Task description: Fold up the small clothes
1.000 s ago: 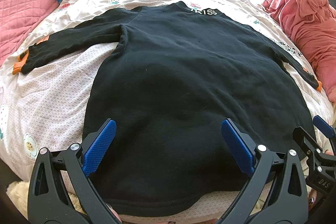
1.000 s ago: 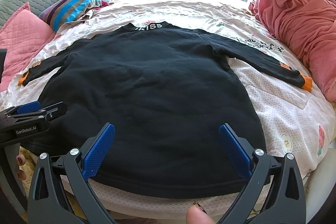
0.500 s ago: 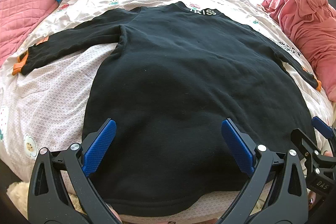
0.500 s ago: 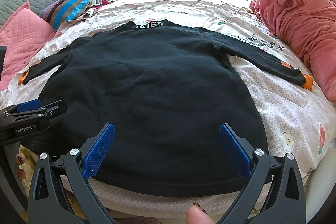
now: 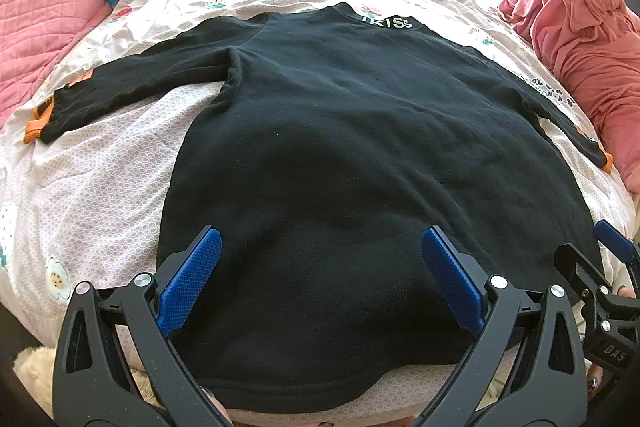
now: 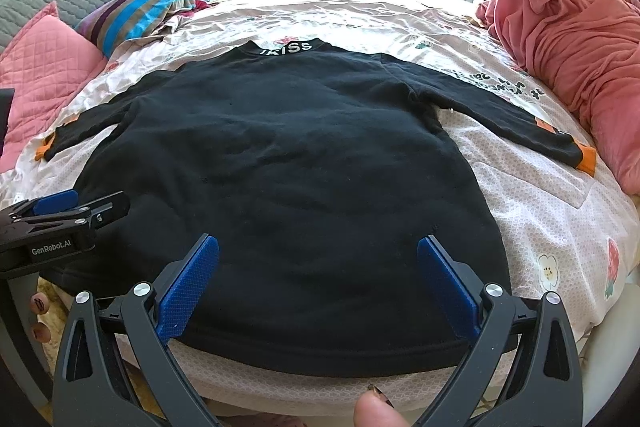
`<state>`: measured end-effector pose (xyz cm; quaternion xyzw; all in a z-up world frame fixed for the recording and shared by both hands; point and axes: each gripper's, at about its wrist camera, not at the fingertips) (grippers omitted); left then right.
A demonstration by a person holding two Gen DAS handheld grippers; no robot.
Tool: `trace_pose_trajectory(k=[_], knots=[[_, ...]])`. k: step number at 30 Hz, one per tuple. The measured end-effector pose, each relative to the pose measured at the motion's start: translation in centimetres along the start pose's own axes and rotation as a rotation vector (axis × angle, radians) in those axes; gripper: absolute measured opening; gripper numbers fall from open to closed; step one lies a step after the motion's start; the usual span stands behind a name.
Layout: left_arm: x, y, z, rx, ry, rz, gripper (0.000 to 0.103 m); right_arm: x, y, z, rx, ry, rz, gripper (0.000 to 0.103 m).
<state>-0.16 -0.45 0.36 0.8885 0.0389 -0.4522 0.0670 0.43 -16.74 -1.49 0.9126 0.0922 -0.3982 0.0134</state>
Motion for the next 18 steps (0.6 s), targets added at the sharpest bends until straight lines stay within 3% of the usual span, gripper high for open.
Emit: trace_pose_trajectory(k=[18], knots=[[0.2,-0.1,-1.6,-0.001,-0.027,0.004,0.094,0.7,0.3,-1.3,0.012,0.014,-0.014,0.099]])
Point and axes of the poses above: each gripper's, at about its wrist camera, not at the fingertips, and x roughly the way its jaws point, y to its right, z to its underside, and after that the axes turned 2 degrees about x, right-handed
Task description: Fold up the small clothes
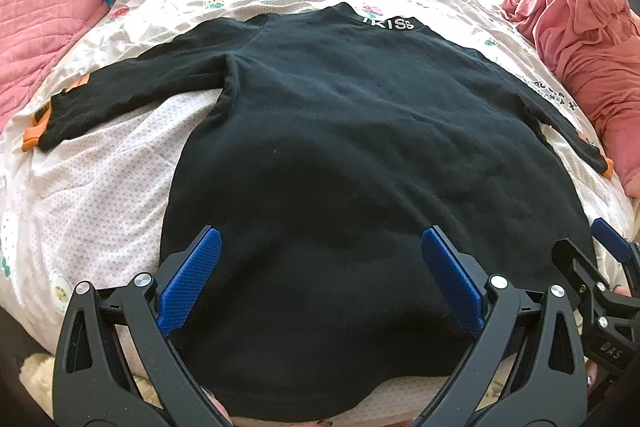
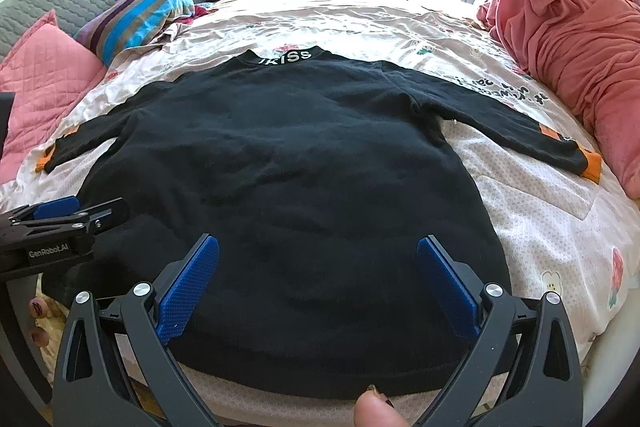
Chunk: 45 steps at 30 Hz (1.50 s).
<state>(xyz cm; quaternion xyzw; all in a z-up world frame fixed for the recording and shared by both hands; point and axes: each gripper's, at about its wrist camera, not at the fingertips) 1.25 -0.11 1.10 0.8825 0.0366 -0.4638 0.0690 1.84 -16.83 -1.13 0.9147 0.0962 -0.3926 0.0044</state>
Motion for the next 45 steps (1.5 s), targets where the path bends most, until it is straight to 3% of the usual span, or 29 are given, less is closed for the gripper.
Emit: trace_pose_trajectory(k=[20,31,45], knots=[[-1.6,-0.4,-6.7,-0.021,0.039,0.009,0.094,0.2,0.9,-4.2,0.036,0.054,-0.012,0.099],[-1.4,0.5,-11.0,-0.043,0.06,-0.014,0.094,1.1,3.5,-7.0,0.109,0.065,0.027,0.099],[1.3,3.7,-14.9,-0.012,0.037,0.016,0.094,1.8,8.4,-9.7,0.192,0.095,0.079,0.099]])
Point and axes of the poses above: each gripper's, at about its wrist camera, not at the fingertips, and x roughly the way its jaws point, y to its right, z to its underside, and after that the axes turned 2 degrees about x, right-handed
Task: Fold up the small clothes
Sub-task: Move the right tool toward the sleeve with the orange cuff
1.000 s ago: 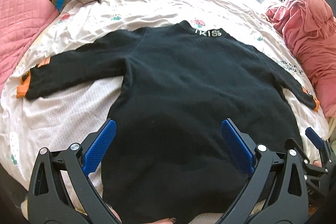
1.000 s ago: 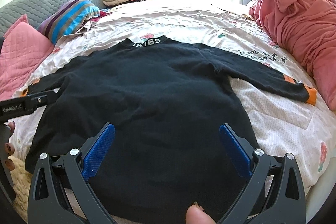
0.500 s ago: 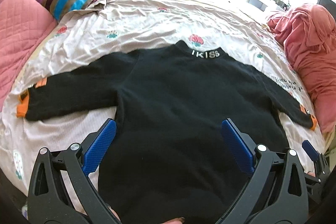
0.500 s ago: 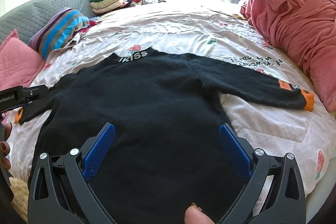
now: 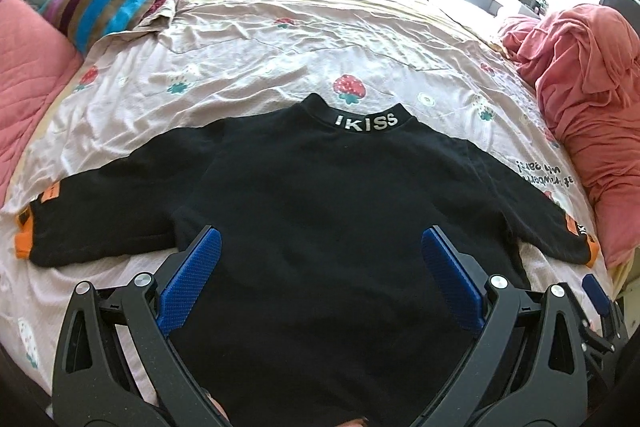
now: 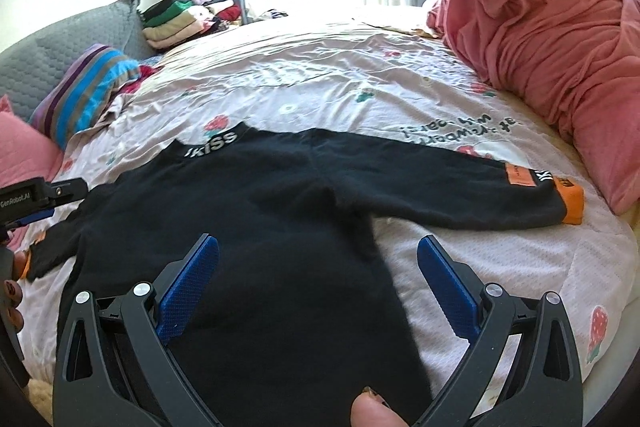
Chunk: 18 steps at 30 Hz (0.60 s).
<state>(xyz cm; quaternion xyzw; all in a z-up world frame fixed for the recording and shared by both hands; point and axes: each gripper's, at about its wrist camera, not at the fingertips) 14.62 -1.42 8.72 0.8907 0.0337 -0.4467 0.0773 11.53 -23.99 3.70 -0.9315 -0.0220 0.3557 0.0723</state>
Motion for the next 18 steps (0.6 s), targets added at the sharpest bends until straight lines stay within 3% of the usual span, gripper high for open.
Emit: trace_pose_trajectory(k=[18], knots=[[5.6,2.9,-1.5,0.059,-0.022,0.012,0.094,4.0,9.2,-1.8,0.198,-0.052,0.087,0.099]])
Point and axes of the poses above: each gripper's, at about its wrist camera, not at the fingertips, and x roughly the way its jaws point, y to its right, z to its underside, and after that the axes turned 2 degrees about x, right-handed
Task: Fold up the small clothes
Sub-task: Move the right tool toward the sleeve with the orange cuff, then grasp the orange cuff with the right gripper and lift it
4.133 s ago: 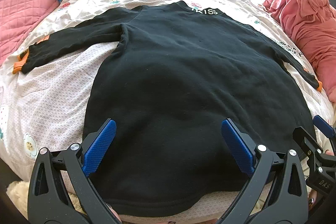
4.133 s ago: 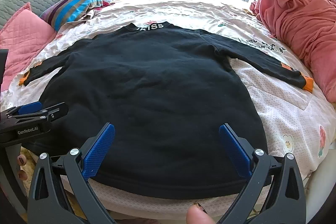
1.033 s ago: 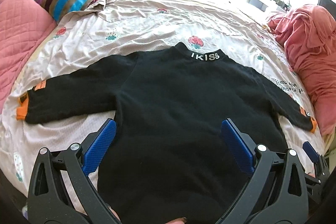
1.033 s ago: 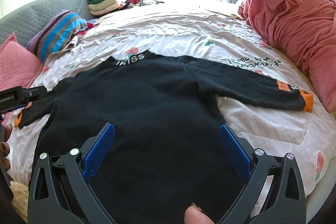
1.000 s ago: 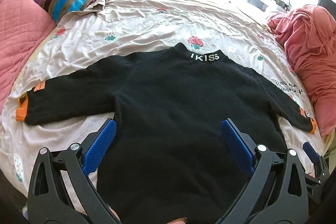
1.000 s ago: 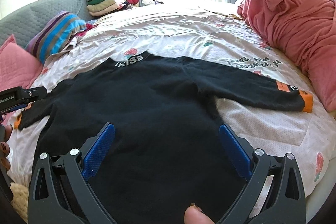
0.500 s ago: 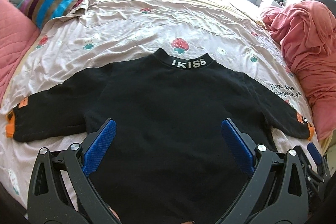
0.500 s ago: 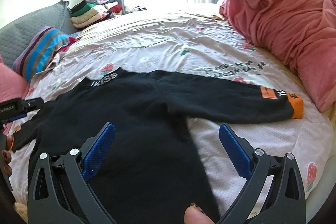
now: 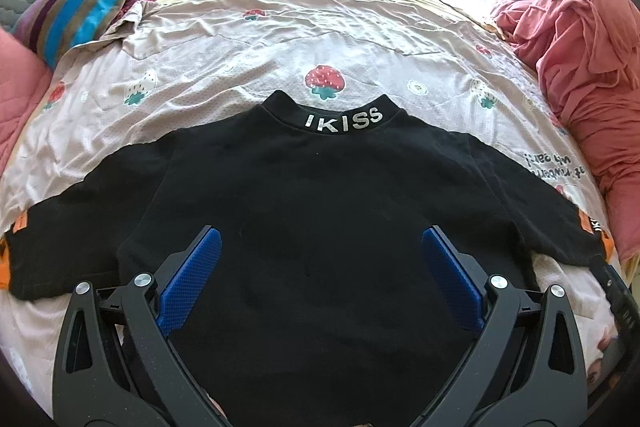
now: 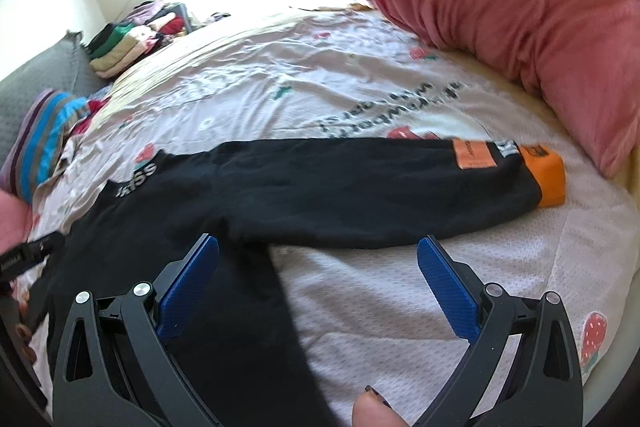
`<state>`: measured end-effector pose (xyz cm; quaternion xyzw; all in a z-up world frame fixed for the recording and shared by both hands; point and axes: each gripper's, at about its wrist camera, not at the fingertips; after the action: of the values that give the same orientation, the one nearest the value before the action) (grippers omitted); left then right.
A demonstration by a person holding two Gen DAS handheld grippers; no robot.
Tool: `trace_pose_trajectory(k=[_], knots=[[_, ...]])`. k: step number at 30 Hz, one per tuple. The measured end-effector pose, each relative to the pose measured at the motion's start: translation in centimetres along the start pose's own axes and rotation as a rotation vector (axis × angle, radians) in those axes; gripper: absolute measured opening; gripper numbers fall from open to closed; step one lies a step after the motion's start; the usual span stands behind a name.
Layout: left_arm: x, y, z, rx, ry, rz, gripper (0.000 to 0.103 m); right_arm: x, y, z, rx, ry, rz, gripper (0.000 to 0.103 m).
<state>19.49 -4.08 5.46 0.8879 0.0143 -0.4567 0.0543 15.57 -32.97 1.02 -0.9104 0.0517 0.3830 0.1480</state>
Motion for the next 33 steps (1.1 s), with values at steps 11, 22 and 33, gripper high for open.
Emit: trace_pose_trajectory(k=[11,22,33], knots=[[2.7,0.3,0.3,0.026,-0.019,0.035,0.094,2.2,8.0,-1.4,0.14,-0.002,0.182,0.099],[6.1,0.4,1.6,0.065,-0.049,0.034,0.094,4.0,13.1,-1.0,0.292,-0.036,0.192,0.099],[5.9,-2.2,1.4,0.011,-0.041,0.011,0.094,6.4,15.1,-2.4,0.413,0.009,0.206,0.099]])
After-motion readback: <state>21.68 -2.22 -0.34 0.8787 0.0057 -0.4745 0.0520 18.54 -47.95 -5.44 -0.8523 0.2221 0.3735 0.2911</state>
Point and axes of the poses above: each gripper's, at about its wrist camera, not at the fingertips, and x roughly the way its jaws point, y to its right, z to its underside, and after that the axes turned 2 degrees about x, right-handed
